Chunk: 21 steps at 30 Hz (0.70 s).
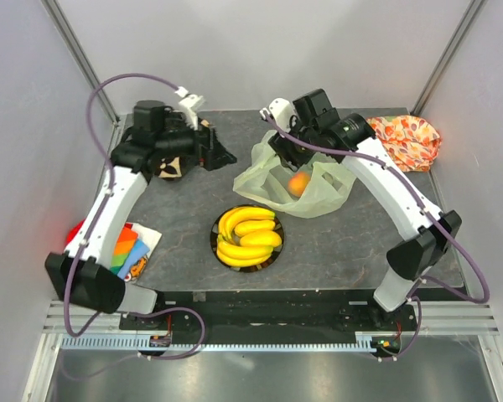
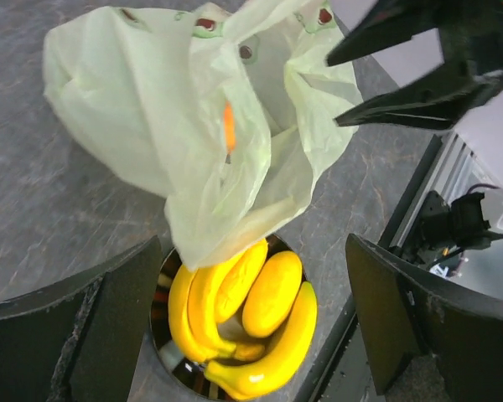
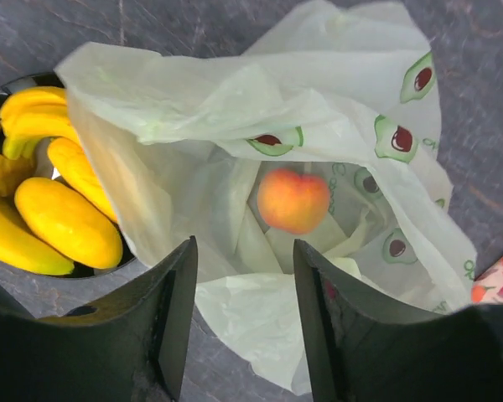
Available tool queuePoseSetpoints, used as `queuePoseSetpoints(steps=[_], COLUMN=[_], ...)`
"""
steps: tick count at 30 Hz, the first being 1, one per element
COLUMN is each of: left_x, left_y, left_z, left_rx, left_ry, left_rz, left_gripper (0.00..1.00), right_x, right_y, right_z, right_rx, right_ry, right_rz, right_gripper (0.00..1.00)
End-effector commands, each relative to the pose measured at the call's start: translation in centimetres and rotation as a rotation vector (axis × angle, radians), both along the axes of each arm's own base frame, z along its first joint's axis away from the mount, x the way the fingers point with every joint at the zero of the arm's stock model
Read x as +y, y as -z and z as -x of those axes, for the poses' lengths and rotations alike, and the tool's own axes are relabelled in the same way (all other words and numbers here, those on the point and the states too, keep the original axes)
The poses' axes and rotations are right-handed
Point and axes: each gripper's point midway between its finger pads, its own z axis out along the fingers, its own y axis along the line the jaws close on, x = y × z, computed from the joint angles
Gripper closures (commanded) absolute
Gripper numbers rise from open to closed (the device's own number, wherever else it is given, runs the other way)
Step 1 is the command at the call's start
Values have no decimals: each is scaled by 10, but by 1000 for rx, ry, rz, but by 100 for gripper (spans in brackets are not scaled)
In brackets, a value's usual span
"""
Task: Take the fake fruits out of the plastic bag
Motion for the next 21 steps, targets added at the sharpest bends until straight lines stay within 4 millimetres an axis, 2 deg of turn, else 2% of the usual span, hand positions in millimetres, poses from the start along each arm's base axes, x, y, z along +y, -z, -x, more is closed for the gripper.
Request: queuePoseSetpoints(steps=[1,2,3,4,5,6,7,8,10,11,12,13,14,15,17,18,20,21], left_x=[-33,-45,-45,-48,-54,-52,-53,-57,-67,-72,-76,-82,-85,-88,-94,-94,-91,-90], left_y=[18,33,42,49,59,66,71,73,85,90,99,104,110,114,120,122,126,127], left_z=[-11,-14,-22,-27,-31,-38,-41,-41,-39,-37,-35,-30,-27,-24,-13,-9,-7,-5], left_rx=[-69,-43,-42,-38,-36,-36,-32,-28,6,18,42,58,84,99,135,152,168,173], left_ry=[87,110,75,61,64,39,34,38,65,78,92,109,115,123,166,177,169,168], left_rz=[-116,-134,-163,-177,-194,-224,-237,-239,-241,-242,-247,-244,-244,-240,-225,-224,-231,-233], left_gripper=[3,2,2,1,1,1,1,1,1,1,1,1,1,9,28,59,98,98], right_x=[-3,-3,-13,-16,-22,-26,-32,-38,-46,-51,-57,-62,-69,-79,-88,-93,-98,-103], right_y=[42,46,50,67,74,82,99,104,114,105,118,121,115,132,133,145,148,157], right_z=[-19,-24,-33,-35,-43,-45,-41,-44,-31,-24,-10,-2,8,21,39,53,67,76], right_rx=[116,127,138,173,169,177,209,205,234,214,246,250,237,272,289,333,345,370], right_ry=[33,25,47,48,68,79,91,124,143,143,142,143,145,163,176,175,170,168], right_rz=[3,-11,-13,1,-6,-2,19,36,55,47,70,80,82,119,129,140,142,157], right_gripper=[44,45,44,45,46,46,46,46,46,46,46,46,46,46,46,46,45,45])
